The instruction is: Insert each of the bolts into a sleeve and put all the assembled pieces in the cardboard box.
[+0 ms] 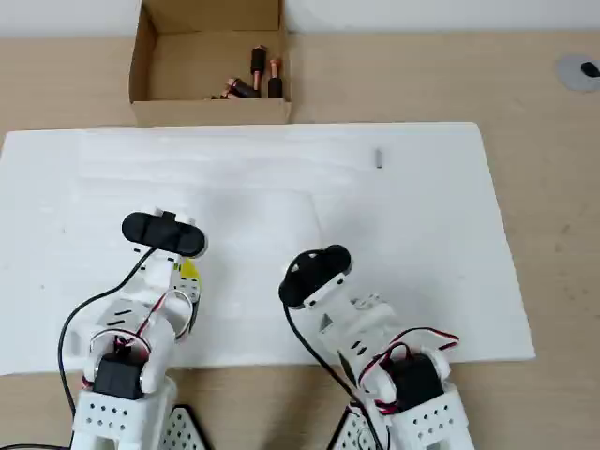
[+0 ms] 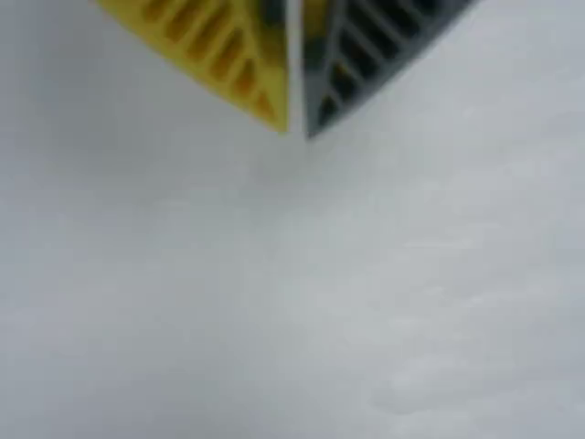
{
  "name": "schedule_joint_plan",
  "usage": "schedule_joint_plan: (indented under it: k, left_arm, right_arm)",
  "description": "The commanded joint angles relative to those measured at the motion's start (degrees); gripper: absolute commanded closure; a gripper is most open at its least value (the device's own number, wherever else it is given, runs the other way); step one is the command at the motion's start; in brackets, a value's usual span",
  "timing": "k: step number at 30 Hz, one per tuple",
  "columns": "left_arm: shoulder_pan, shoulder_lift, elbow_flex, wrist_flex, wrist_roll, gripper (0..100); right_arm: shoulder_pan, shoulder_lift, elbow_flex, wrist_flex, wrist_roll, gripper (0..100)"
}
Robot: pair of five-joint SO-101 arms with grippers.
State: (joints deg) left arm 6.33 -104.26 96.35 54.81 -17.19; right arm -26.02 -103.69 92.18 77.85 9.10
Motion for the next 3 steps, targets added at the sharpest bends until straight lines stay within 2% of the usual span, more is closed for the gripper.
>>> schedule_joint_plan:
  k: [1,3]
  left_arm:
    - [-0.26,-0.48,0.7,-1.14,0.0,99]
    - [-0.26,-0.48,0.7,-1.14,0.0,99]
  right_arm:
    - [0.48,-6.46,0.04,-0.88,0.62,98.9]
    - [0.48,-6.46,0.04,-0.88,0.62,98.9]
